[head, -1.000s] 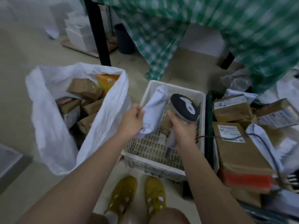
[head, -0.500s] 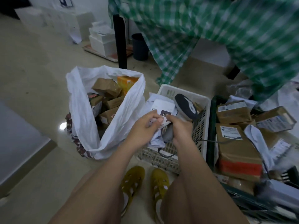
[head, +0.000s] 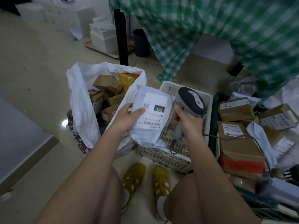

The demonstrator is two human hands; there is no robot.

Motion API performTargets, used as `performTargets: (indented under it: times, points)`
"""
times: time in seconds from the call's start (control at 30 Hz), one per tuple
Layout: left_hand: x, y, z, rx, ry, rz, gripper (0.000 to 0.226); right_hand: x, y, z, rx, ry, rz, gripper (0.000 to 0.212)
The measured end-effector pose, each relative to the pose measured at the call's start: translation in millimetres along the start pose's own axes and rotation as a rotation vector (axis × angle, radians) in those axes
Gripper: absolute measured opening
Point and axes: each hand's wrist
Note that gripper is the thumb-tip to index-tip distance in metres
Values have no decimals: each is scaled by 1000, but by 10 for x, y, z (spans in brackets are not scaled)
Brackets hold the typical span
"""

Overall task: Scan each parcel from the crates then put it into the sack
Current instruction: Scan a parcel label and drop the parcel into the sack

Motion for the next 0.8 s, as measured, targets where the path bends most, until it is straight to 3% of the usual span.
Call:
performTargets:
  times: [0.07, 0.13, 0.2, 0.27, 0.43, 0.67, 0.8]
  points:
    - [88, -67, -138, 326, 79, 190, 54, -6, -77, -42, -58, 26, -66, 25]
    - [116, -125, -215, 557, -16, 296, 59, -7, -119, -69, -111, -12, -108, 31]
    - [78, -127, -206, 577, -176, 283, 61, 11, -92, -63, -203, -105, -93, 21]
    - [22, -93, -147, 550, -289, 278, 63, 23, -51, -30, -289, -235, -69, 34]
    - [17, -78, -135, 608, -363, 325, 63, 82, 63, 25, -434, -420, -11, 42]
    - [77, -79, -141, 464, -161, 237, 62, 137, 95, 133, -301, -211, -63, 43]
    - [49, -35, -252, 299, -8, 65, 65, 234, 83, 144, -184, -8, -32, 45]
Point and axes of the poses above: each hand's wrist, its own x-axis towards the middle knuckle, its own z-axis out of the palm, y = z × x, and after that the axes turned 4 degrees about x, right-handed
